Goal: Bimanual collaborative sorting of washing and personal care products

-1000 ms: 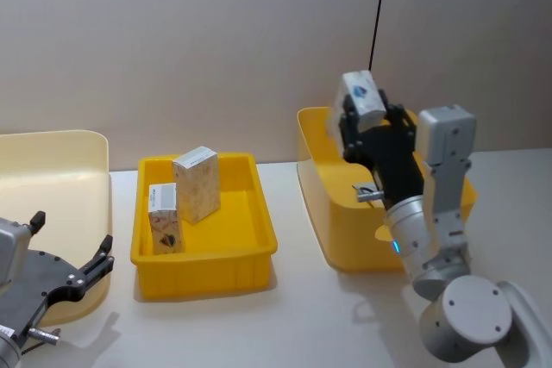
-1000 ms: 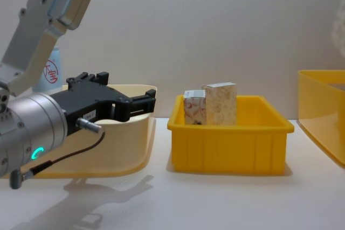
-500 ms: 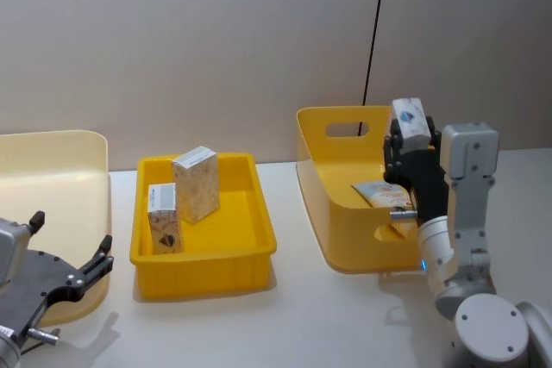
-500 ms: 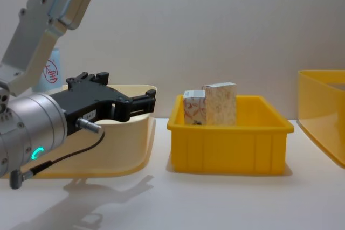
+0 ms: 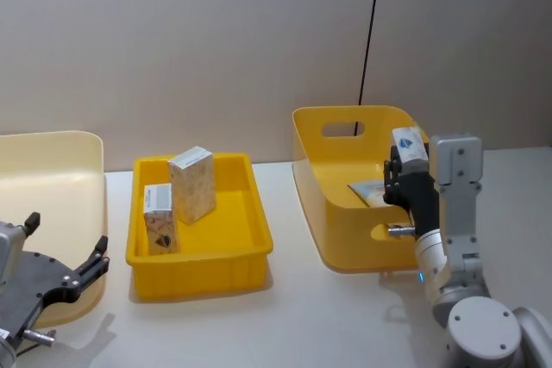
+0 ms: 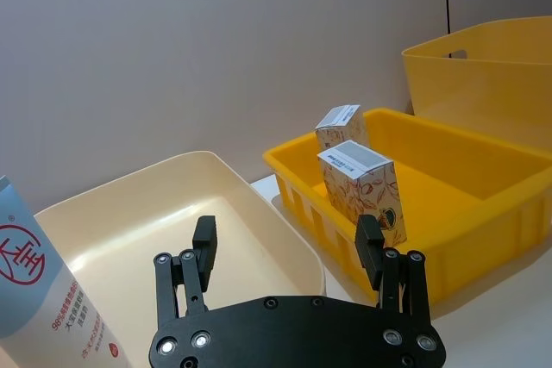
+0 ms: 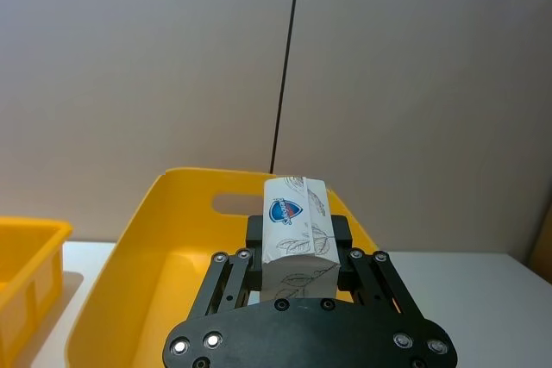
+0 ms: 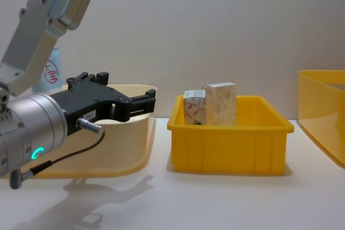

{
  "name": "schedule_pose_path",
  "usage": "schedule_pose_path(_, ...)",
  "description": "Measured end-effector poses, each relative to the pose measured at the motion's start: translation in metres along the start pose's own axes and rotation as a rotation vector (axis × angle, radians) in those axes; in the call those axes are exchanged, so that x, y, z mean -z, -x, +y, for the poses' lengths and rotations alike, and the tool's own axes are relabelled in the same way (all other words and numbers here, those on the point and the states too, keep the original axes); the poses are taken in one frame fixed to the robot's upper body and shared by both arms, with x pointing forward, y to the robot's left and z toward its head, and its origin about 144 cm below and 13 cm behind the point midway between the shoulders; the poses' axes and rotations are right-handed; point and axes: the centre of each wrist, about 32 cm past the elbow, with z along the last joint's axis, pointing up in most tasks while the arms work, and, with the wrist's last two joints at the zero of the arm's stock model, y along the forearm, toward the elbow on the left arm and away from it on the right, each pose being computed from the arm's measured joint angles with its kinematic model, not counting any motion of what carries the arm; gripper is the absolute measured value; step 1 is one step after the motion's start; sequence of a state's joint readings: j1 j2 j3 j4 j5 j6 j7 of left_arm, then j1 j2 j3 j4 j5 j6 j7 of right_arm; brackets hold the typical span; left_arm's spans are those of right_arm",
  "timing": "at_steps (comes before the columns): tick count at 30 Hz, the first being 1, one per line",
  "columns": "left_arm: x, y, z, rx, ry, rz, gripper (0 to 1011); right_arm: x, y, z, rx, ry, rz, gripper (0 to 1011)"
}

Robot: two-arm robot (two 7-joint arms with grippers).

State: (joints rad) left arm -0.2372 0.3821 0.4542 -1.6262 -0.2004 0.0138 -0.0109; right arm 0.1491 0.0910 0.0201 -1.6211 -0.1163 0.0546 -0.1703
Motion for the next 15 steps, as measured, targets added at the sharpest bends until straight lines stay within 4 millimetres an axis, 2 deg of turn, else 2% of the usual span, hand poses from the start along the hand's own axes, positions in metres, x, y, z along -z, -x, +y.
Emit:
schedule_pose_path(10,0.0,0.0,0.0,0.0,0.0,0.0,1002,0.0025,0.0044,0.0031,-0.011,0.038,-0.01,434)
schedule_pose_path(13,0.0,0.0,0.0,0.0,0.0,0.0,1002,0.0028,0.0053,0.0039,-0.013,0.044,-0.012,485)
schedule_pose_path(15,0.0,0.0,0.0,0.0,0.0,0.0,1002,0.003,0.0057,0.0042,-0.014,0.048,-0.012,555)
